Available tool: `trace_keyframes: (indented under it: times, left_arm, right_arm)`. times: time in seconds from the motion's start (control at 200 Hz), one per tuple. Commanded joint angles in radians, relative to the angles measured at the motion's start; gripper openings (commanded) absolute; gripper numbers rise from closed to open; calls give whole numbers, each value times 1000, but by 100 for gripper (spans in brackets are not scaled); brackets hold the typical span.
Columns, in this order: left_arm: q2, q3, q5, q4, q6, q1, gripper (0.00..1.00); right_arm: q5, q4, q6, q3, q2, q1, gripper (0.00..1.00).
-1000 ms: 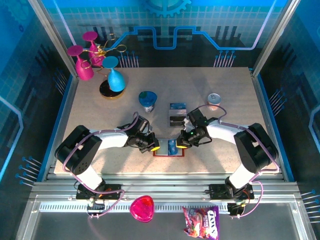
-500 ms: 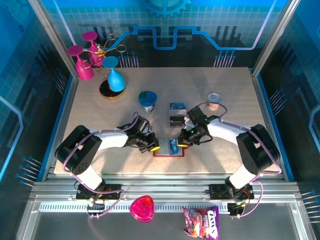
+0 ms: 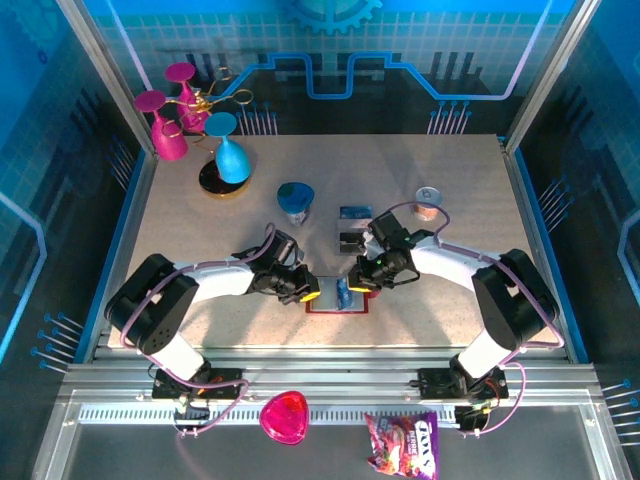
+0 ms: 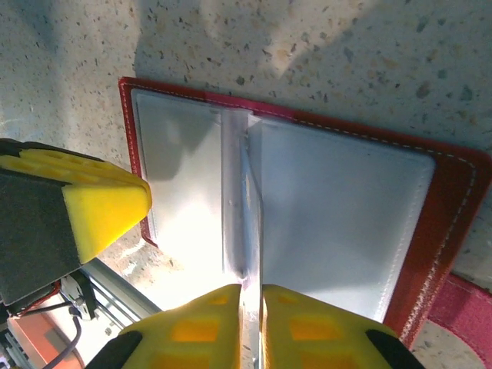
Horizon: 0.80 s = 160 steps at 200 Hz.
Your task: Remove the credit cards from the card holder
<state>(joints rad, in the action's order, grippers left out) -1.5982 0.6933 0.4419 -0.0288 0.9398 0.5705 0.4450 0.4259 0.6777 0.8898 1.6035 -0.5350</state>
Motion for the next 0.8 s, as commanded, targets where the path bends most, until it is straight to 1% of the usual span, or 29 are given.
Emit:
trace_keyframes:
  times: [0.0,0.43,0.795]
  left_arm:
    - [28,6,8,-39,-15,-1,14]
    - [9,5,44,-13,-29,-7,14]
    - [6,15,59,-30,-53,-18,14]
  right_arm:
    - [-11,11,25,20,-1,-16,16]
    - [-62,50,55,21,-37,-46,16]
    - [-85,47,78,17,-53,-65,12]
